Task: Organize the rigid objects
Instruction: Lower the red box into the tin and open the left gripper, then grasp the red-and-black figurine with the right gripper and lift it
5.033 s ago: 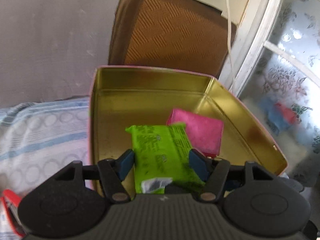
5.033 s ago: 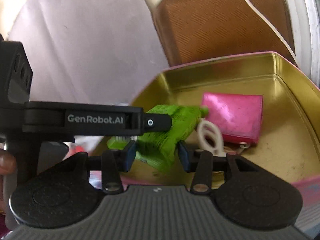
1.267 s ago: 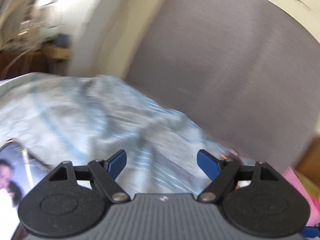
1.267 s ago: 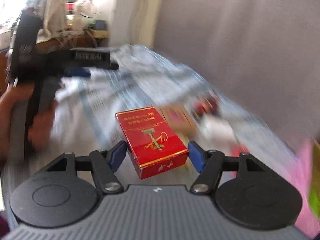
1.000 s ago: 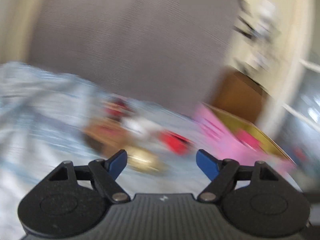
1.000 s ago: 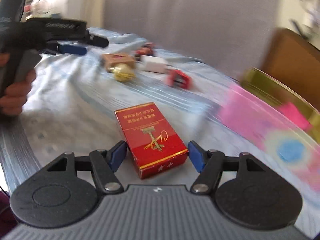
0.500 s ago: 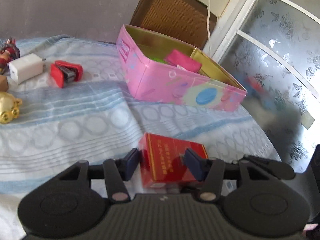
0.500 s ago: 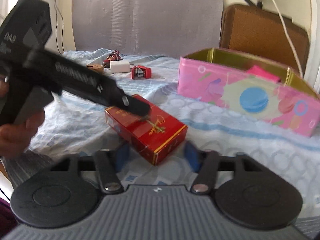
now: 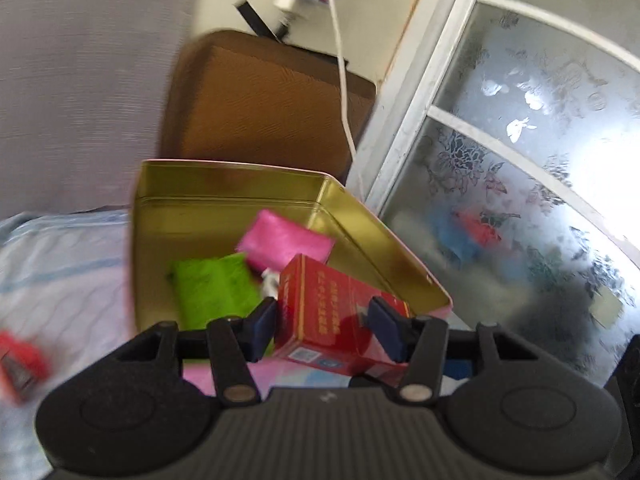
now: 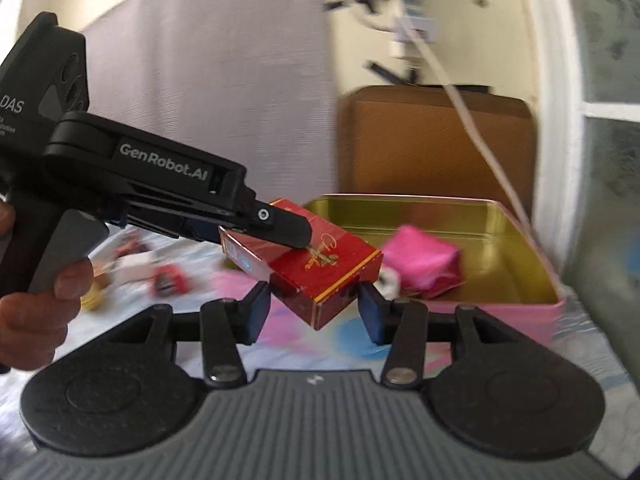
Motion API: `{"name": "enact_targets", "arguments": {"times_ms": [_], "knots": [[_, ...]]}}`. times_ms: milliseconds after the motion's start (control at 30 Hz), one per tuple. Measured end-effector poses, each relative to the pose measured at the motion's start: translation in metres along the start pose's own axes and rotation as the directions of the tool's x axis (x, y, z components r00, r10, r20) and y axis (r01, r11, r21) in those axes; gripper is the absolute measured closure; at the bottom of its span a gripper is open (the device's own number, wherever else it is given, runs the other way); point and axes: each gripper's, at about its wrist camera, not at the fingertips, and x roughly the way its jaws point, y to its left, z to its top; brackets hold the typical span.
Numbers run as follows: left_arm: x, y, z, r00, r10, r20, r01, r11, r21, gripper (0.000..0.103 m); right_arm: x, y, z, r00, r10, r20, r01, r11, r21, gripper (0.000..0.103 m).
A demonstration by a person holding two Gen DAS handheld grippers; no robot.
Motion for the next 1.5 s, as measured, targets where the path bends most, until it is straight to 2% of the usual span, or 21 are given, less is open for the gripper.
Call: {"name": "enact_targets", "arguments": {"times_ms": [167, 267, 367, 433, 500, 667, 867, 1000, 1133, 1233, 1333, 1400, 1500], "knots": [[0.067, -0.013, 0.019, 0.998, -0.044, -0.051, 0.044, 0.999, -0.006, 0.052, 0.027, -0.041, 0.009, 0.995, -0.088, -0.046, 0.090, 0.995, 0.043, 0.054], [0.094, -0.015, 0.024, 0.996, -0.046, -0.076, 0.044, 0.999, -0.026, 0.052, 0.042, -0.057, 0.005, 0.988, -0.138, -0.076, 0.141, 0.989, 0.048, 0.054], [0.115, -0.020, 0.022, 0.995, 0.017, -0.099, -0.017, 1.000, -0.005, 0.045, 0.056, -0.067, 0.001, 0.974, -0.204, -0.093, 0.209, 0.977, 0.040, 0.053], [0.123, -0.021, 0.018, 0.993, 0.063, -0.104, -0.063, 0.998, 0.003, 0.045, 0.062, -0.073, -0.002, 0.960, -0.266, -0.083, 0.271, 0.962, 0.043, 0.053], [0.126, -0.018, 0.016, 0.989, 0.074, -0.128, -0.076, 0.997, -0.009, 0.045, 0.063, -0.076, -0.003, 0.959, -0.275, -0.067, 0.278, 0.959, 0.056, 0.053], [0.105, -0.019, 0.016, 0.991, 0.108, -0.074, -0.108, 0.994, -0.001, 0.045, 0.052, -0.075, 0.000, 0.960, -0.280, -0.029, 0.281, 0.954, 0.099, 0.053], [0.048, -0.040, 0.017, 0.993, 0.096, 0.071, -0.102, 0.992, 0.077, 0.045, 0.023, -0.067, 0.009, 0.963, -0.263, 0.053, 0.250, 0.952, 0.176, 0.053], [0.000, -0.037, -0.003, 0.985, 0.076, 0.156, -0.094, 0.989, 0.112, 0.043, 0.006, -0.053, 0.011, 0.968, -0.222, 0.114, 0.192, 0.954, 0.231, 0.052], [-0.048, -0.005, -0.035, 0.976, 0.099, 0.192, -0.119, 0.988, 0.097, 0.042, 0.002, -0.031, 0.007, 0.978, -0.157, 0.137, 0.121, 0.963, 0.239, 0.052], [-0.084, 0.029, -0.067, 0.959, 0.189, 0.210, -0.209, 0.975, 0.077, 0.042, 0.008, -0.010, 0.006, 0.989, -0.077, 0.123, 0.047, 0.973, 0.228, 0.052], [-0.112, 0.070, -0.094, 0.937, 0.301, 0.178, -0.309, 0.951, 0.014, 0.042, 0.023, 0.018, 0.008, 0.996, 0.001, 0.088, -0.018, 0.981, 0.191, 0.053], [-0.129, 0.100, -0.107, 0.911, 0.384, 0.152, -0.381, 0.923, -0.045, 0.042, 0.034, 0.039, 0.009, 0.997, 0.055, 0.059, -0.064, 0.985, 0.162, 0.053], [-0.148, 0.146, -0.123, 0.840, 0.534, 0.093, -0.522, 0.843, -0.129, 0.042, 0.051, 0.073, 0.009, 0.991, 0.137, 0.005, -0.137, 0.982, 0.128, 0.053]]}}
